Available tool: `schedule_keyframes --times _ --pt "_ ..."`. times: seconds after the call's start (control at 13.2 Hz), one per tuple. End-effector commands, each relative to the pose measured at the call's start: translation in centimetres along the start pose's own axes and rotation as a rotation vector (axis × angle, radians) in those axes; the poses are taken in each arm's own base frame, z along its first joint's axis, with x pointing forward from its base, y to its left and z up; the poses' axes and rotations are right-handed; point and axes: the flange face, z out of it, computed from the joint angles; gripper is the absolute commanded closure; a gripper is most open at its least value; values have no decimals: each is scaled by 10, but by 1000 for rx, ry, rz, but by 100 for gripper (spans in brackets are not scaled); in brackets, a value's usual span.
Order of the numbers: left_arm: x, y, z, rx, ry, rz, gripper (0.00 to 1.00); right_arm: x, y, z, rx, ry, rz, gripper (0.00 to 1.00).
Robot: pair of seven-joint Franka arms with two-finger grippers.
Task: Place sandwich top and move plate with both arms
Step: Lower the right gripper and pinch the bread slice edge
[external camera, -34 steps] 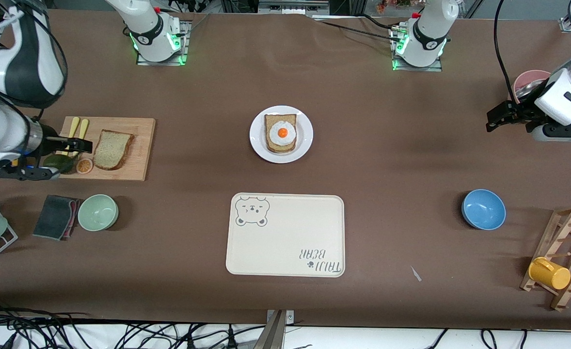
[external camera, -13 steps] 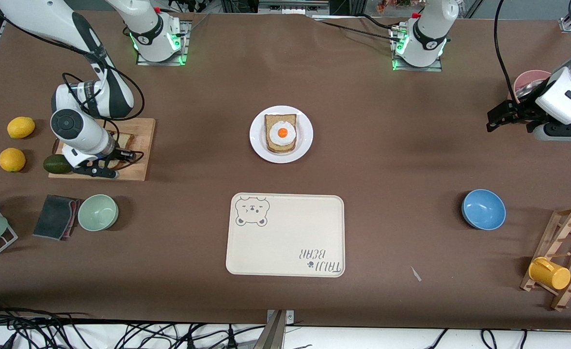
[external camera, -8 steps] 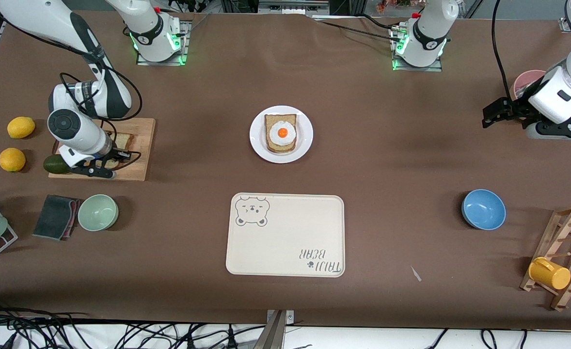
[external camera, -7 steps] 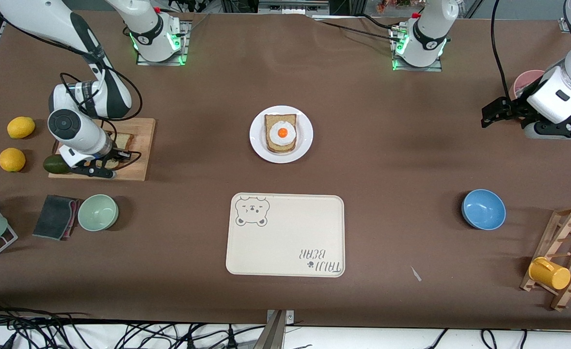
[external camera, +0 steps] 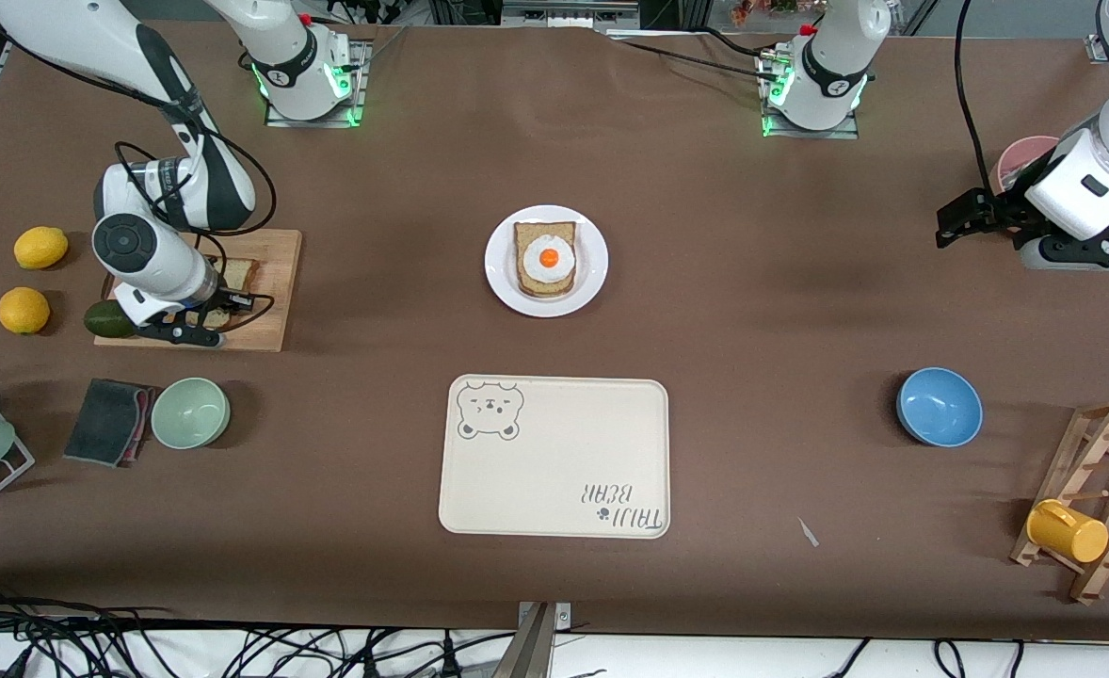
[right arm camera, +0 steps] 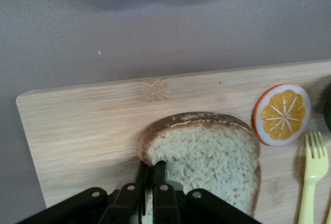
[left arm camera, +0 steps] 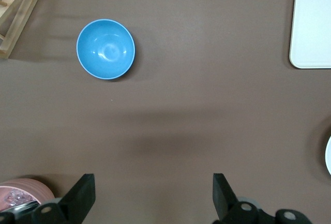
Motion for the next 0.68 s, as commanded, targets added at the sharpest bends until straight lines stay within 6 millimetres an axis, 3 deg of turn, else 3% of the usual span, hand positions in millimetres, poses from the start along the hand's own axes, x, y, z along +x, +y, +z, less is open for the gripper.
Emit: schedule_keyframes --times 0.0,0.3,0.61 --pt "0 -4 -6 18 12 16 0 3 -3 3 -11 -18 9 100" --pt "1 -7 -8 22 29 12 0 13 -5 -13 -32 -49 8 100" --pt "1 -4 -17 22 40 4 0 39 -24 -67 -103 -130 0 100"
